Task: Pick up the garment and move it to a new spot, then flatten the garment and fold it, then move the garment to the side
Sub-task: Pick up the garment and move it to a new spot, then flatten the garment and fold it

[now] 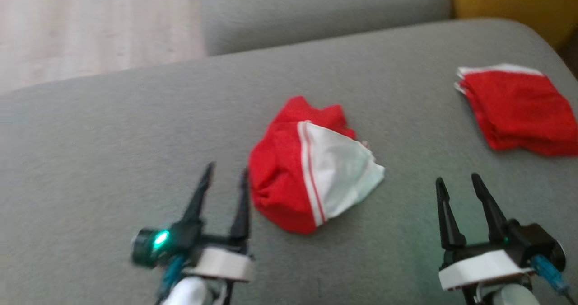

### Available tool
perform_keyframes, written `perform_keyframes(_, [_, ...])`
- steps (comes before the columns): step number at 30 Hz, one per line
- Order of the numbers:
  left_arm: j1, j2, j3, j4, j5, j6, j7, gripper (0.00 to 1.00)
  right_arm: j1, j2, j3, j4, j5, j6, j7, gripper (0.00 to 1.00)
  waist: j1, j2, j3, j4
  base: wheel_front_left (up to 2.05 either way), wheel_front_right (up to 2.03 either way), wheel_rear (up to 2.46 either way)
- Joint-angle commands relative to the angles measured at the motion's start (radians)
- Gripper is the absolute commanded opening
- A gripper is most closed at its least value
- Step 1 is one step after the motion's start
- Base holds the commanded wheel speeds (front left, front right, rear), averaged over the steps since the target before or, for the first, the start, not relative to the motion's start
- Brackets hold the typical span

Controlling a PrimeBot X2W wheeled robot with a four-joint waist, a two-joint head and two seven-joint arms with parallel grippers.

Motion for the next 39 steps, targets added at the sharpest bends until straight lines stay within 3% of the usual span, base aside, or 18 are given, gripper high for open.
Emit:
perform_keyframes(1, [0.001, 0.005, 0.077, -0.071, 0.004, 0.009, -0.008, 1.0, -0.015, 0.002, 0.012, -0.027, 0.008, 0.007, 0.001, 1.0, 0.0002, 0.0, -0.061, 0.073, 0.0, 0.0, 0.0])
perform_keyframes(6, [0.144, 0.001, 0.177, -0.185, 0.049, 0.005, -0.008, 1.0, 0.032, 0.008, -0.016, -0.019, 0.007, 0.007, 0.001, 1.0, 0.0002, 0.0, -0.091, 0.117, 0.0, 0.0, 0.0])
perform_keyframes(13, [0.266, -0.005, 0.214, -0.186, 0.137, -0.014, -0.008, 1.0, 0.094, 0.009, 0.007, -0.009, -0.008, 0.007, 0.001, 1.0, 0.0002, 0.0, -0.114, 0.133, 0.0, 0.0, 0.0])
perform_keyframes(22, [0.282, -0.015, 0.232, -0.18, 0.176, -0.029, -0.008, 1.0, 0.109, 0.011, 0.005, -0.012, -0.005, 0.007, 0.001, 1.0, 0.0002, 0.0, -0.126, 0.134, 0.0, 0.0, 0.0])
perform_keyframes(39, [0.286, -0.024, 0.243, -0.155, 0.176, -0.017, -0.008, 1.0, 0.108, 0.01, 0.028, -0.024, -0.005, 0.007, 0.001, 1.0, 0.0002, 0.0, -0.132, 0.12, 0.0, 0.0, 0.0])
